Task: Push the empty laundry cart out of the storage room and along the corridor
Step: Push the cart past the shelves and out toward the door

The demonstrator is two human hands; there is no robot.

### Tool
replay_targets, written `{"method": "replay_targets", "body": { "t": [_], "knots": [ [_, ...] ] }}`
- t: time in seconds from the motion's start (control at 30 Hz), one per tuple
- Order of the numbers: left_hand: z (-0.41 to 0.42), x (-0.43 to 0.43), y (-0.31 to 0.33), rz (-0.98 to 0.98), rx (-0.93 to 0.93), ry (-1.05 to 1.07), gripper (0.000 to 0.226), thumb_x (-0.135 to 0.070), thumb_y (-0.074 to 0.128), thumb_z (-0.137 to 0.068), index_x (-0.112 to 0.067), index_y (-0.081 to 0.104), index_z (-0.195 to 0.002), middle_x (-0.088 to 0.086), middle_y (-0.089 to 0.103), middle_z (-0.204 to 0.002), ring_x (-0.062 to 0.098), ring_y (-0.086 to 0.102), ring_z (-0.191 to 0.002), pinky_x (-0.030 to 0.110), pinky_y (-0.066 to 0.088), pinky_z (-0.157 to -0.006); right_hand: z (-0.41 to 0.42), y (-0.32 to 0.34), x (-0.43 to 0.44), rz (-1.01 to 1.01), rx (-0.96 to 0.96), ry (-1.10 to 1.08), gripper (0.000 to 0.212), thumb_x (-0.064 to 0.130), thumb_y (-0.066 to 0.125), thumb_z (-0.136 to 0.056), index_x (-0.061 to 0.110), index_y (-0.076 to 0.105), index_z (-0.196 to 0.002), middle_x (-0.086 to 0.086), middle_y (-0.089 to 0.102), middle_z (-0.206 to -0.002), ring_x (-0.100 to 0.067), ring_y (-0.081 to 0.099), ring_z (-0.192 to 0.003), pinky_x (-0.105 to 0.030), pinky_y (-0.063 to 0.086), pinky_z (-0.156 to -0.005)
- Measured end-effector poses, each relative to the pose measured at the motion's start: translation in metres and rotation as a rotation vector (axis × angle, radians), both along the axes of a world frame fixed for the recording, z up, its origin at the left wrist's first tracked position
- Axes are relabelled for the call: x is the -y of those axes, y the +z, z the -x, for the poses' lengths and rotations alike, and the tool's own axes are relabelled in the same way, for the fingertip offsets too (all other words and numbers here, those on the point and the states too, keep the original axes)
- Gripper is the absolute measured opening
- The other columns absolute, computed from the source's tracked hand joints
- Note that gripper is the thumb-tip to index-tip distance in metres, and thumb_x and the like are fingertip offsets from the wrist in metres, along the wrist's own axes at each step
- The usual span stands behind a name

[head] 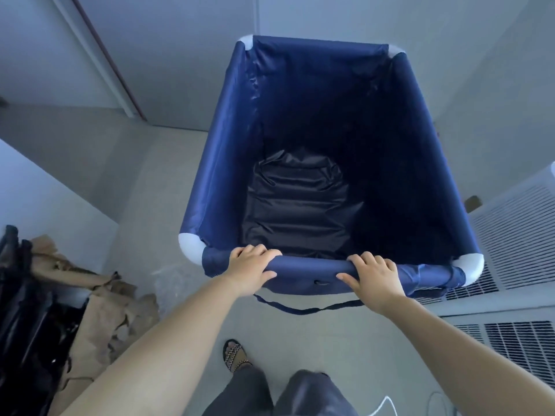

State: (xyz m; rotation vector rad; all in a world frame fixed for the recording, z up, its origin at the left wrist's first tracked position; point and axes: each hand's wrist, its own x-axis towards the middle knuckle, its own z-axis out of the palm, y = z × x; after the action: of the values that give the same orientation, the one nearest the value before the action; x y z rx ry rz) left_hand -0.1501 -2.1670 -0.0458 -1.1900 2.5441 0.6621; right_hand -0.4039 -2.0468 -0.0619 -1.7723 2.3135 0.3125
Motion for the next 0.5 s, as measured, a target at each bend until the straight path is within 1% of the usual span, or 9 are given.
{"method": "replay_targets", "body": {
  "t": [0.1,0.2,0.5],
  "knots": [
    [-0.004,0.026,0.002,0.004,-0.019,-0.076,0.041,-0.033,0.04,-0.096,-0.036,0.03,-0.136,-0.007,0.043,-0.131,0.018,0.037,-0.121,0.036,0.022,-0.102,-0.005,0.004,0.016,-0.028,-0.025,-0.03,0.055,0.063,0.024,-0.091,0.03,0.037,-0.132,0.003,0.05,-0.117,-0.021,0.048,-0.108,-0.035,0.03,-0.101],
    [-0.008,0.053,0.002,-0.011,-0.016,-0.124,0.042,-0.033,0.04,-0.096,-0.039,0.029,-0.136,-0.009,0.043,-0.134,0.017,0.036,-0.122,0.036,0.024,-0.101,-0.011,0.005,0.028,-0.034,-0.027,-0.078,0.054,0.062,0.025,-0.091,0.029,0.037,-0.132,0.002,0.05,-0.117,-0.022,0.048,-0.108,-0.036,0.028,-0.102],
    [-0.001,0.104,-0.002,0.056,-0.01,-0.216,0.039,-0.035,0.038,-0.097,-0.04,0.03,-0.135,-0.008,0.045,-0.131,0.02,0.039,-0.119,0.037,0.028,-0.097,-0.02,0.003,0.057,-0.063,0.008,-0.201,0.053,0.061,0.025,-0.092,0.029,0.036,-0.132,0.001,0.047,-0.118,-0.022,0.046,-0.11,-0.037,0.026,-0.104]
  ]
}}
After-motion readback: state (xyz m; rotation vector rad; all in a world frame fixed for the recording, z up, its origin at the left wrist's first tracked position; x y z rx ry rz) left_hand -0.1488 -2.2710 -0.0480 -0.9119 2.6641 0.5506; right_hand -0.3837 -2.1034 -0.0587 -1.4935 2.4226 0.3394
